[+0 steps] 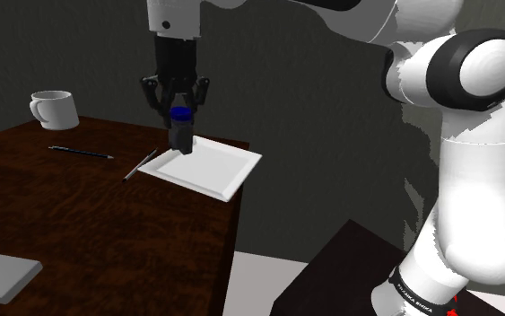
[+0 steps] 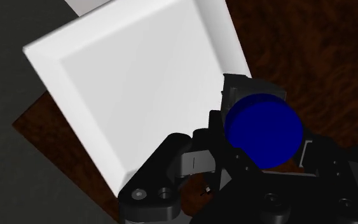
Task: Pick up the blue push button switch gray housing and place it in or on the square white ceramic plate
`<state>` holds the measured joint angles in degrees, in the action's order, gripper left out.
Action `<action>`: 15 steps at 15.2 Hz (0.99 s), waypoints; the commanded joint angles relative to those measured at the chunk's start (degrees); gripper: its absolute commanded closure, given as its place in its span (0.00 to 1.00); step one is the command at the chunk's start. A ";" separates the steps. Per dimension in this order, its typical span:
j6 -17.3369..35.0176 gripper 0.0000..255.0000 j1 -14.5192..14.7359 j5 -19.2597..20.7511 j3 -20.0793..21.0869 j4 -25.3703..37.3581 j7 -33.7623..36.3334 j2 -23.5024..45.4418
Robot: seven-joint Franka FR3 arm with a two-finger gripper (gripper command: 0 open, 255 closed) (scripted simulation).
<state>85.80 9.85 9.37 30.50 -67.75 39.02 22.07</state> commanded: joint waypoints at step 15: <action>5.80 1.00 -9.59 -2.94 -2.75 -10.32 -10.74 -5.12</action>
<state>90.72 0.39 6.51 27.76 -77.07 28.31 17.13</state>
